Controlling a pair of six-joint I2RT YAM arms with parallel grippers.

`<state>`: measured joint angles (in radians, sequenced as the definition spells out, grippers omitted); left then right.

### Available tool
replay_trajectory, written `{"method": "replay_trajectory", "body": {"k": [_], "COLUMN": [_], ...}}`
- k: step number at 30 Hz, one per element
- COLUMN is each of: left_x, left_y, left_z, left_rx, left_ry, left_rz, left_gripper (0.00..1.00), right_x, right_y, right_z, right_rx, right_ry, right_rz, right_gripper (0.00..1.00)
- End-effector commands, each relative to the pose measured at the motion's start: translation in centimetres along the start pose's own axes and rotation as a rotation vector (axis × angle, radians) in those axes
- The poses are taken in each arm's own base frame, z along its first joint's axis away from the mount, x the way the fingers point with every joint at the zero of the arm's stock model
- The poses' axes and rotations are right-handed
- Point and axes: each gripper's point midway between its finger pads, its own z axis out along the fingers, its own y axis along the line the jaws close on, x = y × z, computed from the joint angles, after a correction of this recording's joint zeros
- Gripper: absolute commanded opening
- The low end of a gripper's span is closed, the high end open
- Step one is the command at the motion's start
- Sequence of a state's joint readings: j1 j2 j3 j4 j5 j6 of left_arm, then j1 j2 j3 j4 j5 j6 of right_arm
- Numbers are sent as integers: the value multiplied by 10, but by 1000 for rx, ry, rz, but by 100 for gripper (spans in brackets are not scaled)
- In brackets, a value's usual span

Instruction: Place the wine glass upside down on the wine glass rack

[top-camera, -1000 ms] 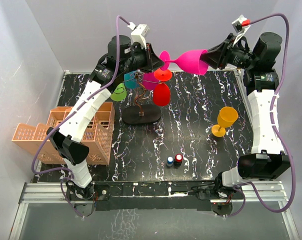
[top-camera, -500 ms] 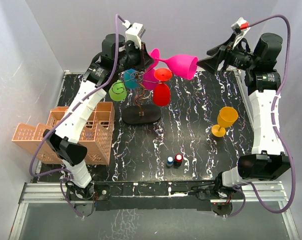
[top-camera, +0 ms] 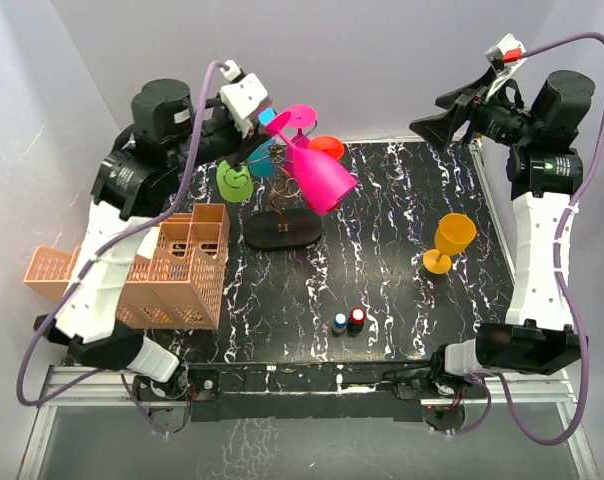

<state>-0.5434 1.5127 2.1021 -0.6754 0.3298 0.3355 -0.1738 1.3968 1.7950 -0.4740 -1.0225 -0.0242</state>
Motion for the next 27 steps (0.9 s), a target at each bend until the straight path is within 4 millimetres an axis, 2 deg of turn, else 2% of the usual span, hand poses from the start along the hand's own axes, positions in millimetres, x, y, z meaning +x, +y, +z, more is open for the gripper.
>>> {"method": "replay_trajectory", "body": {"k": [1, 7, 10, 14, 15, 21, 27], "left_x": [2, 21, 46, 85, 89, 87, 78], "left_y": [-27, -42, -43, -33, -29, -15, -2], "left_z": [-47, -82, -96, -98, -98, -85, -69], "left_rx": [122, 166, 173, 151, 136, 102, 76], "left_ry": [23, 81, 158, 295, 311, 313, 297], "left_rz": [214, 333, 418, 508, 527, 596, 642], "left_gripper": [0, 0, 0, 0, 0, 0, 0], "right_x": [-20, -2, 11, 25, 27, 38, 39], "right_y": [0, -11, -17, -19, -19, -19, -15], "right_z": [-14, -12, -10, -7, -6, -3, -3], "right_rx": [51, 92, 111, 107, 102, 73, 54], "right_ry": [-46, -30, -13, -11, -10, 0, -2], "right_rz": [-67, -6, 25, 61, 68, 104, 103], "right_gripper": [91, 91, 91, 90, 90, 90, 90]}}
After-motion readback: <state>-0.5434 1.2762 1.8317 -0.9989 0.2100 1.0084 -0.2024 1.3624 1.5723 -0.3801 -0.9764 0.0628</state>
